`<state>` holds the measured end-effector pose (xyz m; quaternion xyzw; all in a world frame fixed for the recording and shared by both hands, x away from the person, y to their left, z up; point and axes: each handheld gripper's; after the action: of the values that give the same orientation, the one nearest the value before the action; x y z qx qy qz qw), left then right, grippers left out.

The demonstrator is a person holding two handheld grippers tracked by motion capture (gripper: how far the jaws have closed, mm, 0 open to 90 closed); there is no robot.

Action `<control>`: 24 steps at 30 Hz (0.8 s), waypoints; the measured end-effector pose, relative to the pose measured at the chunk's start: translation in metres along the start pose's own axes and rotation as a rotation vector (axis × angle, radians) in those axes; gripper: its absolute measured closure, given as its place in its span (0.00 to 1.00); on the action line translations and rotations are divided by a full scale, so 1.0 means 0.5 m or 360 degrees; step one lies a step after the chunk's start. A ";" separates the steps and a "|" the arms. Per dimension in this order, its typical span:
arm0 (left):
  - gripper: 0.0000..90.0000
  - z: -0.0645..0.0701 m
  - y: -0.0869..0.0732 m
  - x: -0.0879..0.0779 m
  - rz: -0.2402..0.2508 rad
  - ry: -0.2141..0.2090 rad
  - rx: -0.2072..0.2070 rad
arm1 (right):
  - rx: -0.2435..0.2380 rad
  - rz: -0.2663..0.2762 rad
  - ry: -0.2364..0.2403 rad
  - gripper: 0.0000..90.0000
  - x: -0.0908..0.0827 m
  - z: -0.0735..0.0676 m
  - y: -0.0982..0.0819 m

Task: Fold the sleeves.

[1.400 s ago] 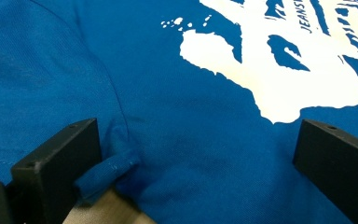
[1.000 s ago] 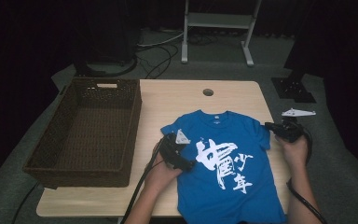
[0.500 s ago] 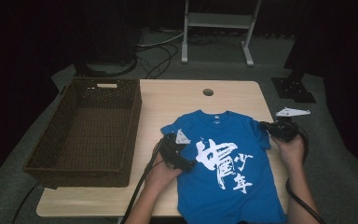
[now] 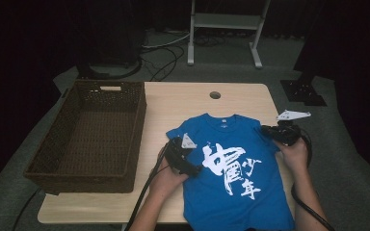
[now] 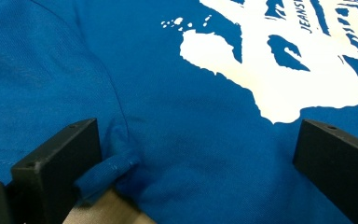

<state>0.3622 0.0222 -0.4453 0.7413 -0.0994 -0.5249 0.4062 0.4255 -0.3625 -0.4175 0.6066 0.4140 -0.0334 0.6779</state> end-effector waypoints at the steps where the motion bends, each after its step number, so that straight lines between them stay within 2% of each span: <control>1: 0.00 0.000 0.000 0.000 -0.0001 0.0000 0.0001 | -0.0003 0.0000 0.0000 0.99 0.000 -0.001 0.001; 10: 0.00 0.000 0.000 0.000 -0.0001 0.0000 0.0001 | -0.0022 0.0020 0.0033 0.99 -0.004 -0.015 0.010; 24: 0.00 0.000 0.000 0.000 0.0001 0.0000 -0.0002 | -0.0112 0.0036 0.0067 0.99 -0.006 -0.051 0.032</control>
<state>0.3622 0.0222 -0.4454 0.7410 -0.0994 -0.5248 0.4069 0.4190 -0.3382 -0.4009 0.5875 0.4222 0.0015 0.6904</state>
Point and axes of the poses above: each handheld gripper's, and its own axes: x roughly forward along the jaws, y roughly out of its top, z roughly to its right, and after that the axes turned 8 degrees about x, right-handed
